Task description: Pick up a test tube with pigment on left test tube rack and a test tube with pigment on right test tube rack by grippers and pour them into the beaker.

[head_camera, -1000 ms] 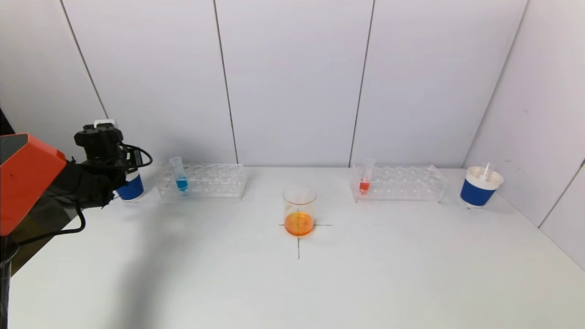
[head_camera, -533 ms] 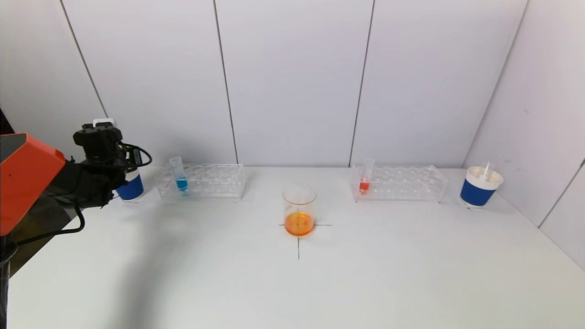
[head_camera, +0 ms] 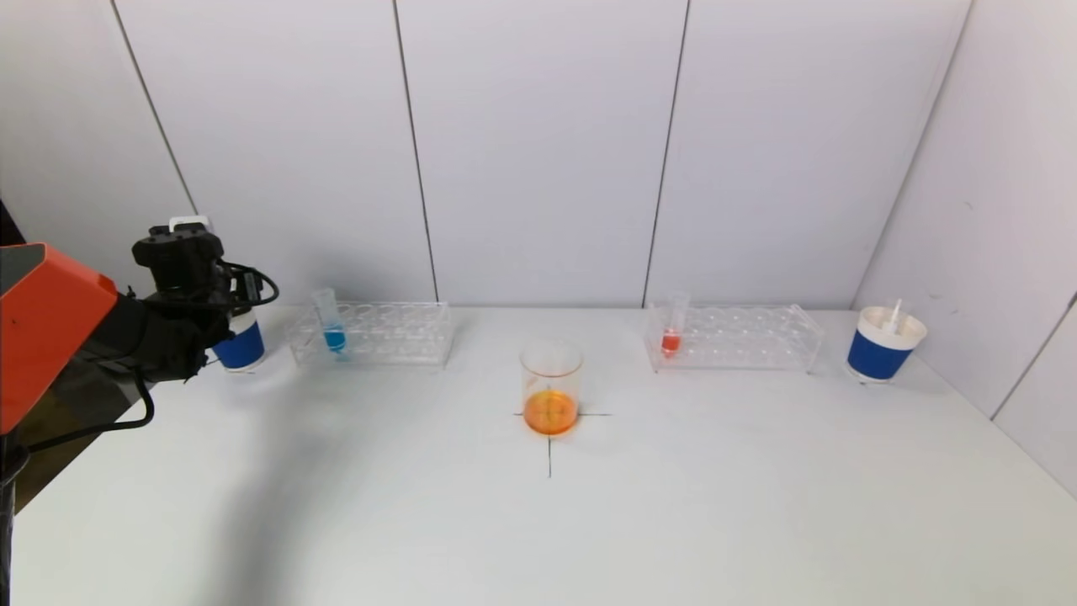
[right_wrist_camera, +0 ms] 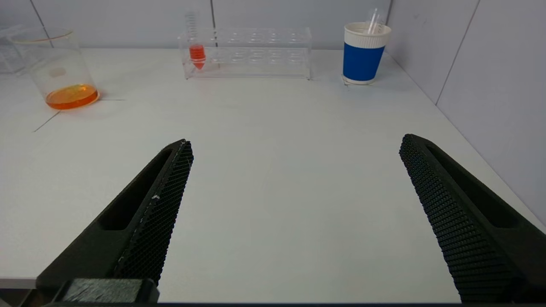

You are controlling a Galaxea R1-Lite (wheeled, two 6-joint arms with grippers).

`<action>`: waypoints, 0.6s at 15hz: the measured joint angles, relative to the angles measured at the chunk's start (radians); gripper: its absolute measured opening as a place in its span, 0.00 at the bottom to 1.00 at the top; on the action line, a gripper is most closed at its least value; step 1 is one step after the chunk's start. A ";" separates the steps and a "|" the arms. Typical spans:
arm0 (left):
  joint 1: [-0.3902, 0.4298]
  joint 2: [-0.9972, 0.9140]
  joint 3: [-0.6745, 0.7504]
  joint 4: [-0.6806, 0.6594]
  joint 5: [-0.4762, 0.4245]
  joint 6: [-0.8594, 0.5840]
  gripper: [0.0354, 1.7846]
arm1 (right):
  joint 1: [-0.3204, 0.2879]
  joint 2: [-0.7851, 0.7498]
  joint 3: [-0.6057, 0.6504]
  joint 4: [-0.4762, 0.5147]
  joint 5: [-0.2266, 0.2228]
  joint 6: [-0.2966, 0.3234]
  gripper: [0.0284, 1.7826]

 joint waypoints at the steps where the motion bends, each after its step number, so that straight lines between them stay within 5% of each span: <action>1: 0.000 -0.001 0.000 0.000 0.000 0.000 0.87 | 0.000 0.000 0.000 0.000 0.000 0.000 0.99; 4: 0.000 -0.011 0.002 0.001 -0.002 0.000 0.98 | 0.000 0.000 0.000 0.000 0.000 0.000 0.99; 9: -0.027 -0.139 0.089 0.006 -0.031 -0.001 0.99 | 0.000 0.000 0.000 0.000 0.000 0.000 0.99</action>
